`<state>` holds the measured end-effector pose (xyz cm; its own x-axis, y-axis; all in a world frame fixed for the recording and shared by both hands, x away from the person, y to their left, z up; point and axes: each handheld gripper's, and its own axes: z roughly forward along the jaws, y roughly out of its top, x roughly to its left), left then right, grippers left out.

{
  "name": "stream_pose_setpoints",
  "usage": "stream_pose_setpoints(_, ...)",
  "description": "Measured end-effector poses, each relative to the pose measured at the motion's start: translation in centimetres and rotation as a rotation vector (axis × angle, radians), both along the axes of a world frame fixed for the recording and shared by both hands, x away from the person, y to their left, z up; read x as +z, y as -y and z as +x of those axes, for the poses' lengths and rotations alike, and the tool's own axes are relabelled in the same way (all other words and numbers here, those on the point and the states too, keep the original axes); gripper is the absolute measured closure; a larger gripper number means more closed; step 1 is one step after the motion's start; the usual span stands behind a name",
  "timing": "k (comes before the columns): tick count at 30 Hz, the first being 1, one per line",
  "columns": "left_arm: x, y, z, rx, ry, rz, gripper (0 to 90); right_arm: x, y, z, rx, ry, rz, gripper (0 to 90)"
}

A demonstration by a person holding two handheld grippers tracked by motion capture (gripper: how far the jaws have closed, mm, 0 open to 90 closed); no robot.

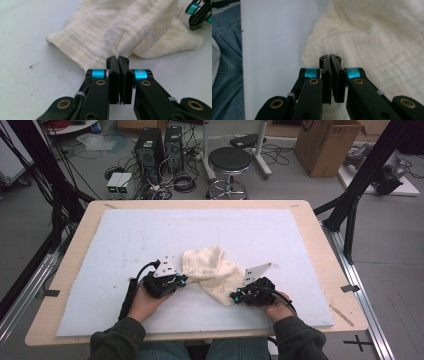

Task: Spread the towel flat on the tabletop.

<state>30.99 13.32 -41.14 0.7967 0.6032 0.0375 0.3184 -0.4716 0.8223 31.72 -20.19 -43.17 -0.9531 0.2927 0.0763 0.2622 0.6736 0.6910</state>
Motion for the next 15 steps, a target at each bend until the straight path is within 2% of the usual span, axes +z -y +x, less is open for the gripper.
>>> stream_pose_setpoints(4, 2.3, -1.6, -1.0, -0.014, 0.022, -0.024, 87.4, 1.1, 0.0, -0.8, 0.016, 0.029, 0.023, 88.2)
stream_pose_setpoints(11, 6.2, -4.1, -2.8, -0.084, 0.031, -0.047, 87.3, 2.9, -0.2, -2.1, 0.056, 0.068, 0.071, 88.2)
stream_pose_setpoints(13, 7.0, -4.5, -2.6, -0.087, 0.041, -0.037, 87.2, 3.4, -0.2, -2.4, 0.058, 0.08, 0.085, 88.2)
stream_pose_setpoints(15, 7.0, -4.5, -1.8, -0.069, 0.032, -0.026, 87.2, 3.7, -0.3, -2.3, 0.061, 0.091, 0.087, 88.2)
